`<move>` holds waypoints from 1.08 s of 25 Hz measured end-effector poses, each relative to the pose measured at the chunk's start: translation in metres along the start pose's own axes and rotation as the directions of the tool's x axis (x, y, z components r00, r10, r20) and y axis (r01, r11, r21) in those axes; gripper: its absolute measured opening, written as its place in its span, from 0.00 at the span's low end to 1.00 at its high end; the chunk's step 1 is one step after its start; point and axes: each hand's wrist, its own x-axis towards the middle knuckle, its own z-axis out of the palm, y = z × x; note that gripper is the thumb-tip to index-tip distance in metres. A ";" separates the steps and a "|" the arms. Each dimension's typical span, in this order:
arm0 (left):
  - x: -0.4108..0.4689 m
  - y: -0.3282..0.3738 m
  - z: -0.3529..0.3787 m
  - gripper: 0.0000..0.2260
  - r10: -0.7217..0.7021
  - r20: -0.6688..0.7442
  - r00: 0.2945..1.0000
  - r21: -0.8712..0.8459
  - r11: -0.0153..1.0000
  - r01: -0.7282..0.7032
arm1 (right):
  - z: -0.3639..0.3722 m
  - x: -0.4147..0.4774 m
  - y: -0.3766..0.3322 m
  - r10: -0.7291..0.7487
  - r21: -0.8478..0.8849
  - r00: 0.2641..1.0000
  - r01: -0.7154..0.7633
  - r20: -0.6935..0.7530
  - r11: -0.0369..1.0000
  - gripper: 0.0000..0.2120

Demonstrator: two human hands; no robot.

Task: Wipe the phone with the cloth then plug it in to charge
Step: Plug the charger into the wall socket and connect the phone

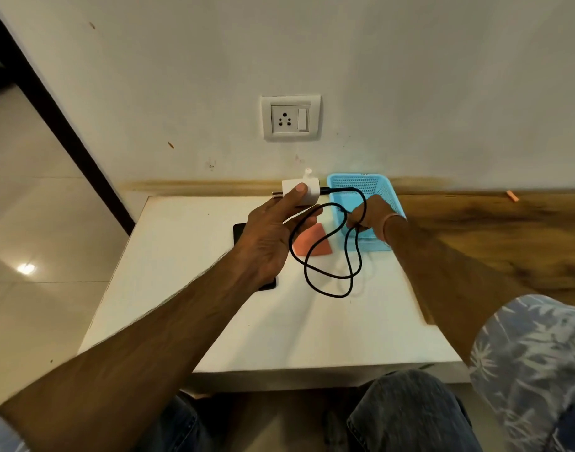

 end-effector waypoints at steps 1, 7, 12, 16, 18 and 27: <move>-0.001 0.002 0.000 0.10 0.001 -0.001 1.000 0.001 1.000 -0.001 | -0.008 -0.004 -0.004 0.009 0.075 0.999 -0.007 -0.035 0.997 0.05; -0.016 0.022 -0.008 0.12 0.064 0.050 0.997 0.055 0.996 -0.066 | -0.045 -0.074 -0.025 -0.183 0.601 0.980 0.192 -0.077 0.776 0.05; -0.030 0.045 -0.019 0.13 0.096 0.038 0.995 0.052 0.994 -0.098 | -0.044 -0.127 0.003 -0.232 0.753 0.964 0.248 -0.130 0.609 0.04; -0.041 0.072 -0.020 0.05 0.115 0.002 0.993 -0.018 0.993 -0.115 | -0.023 -0.146 0.039 -0.165 0.753 0.981 0.186 -0.104 0.632 0.07; -0.042 0.088 -0.020 0.04 0.114 -0.006 0.993 -0.092 0.989 -0.114 | -0.011 -0.145 0.053 -0.133 0.729 0.986 0.163 -0.099 0.665 0.07; -0.044 0.150 -0.033 0.10 0.057 0.013 0.998 -0.197 0.979 -0.054 | 0.002 -0.109 0.103 0.161 0.510 0.951 -0.005 -0.262 0.860 0.08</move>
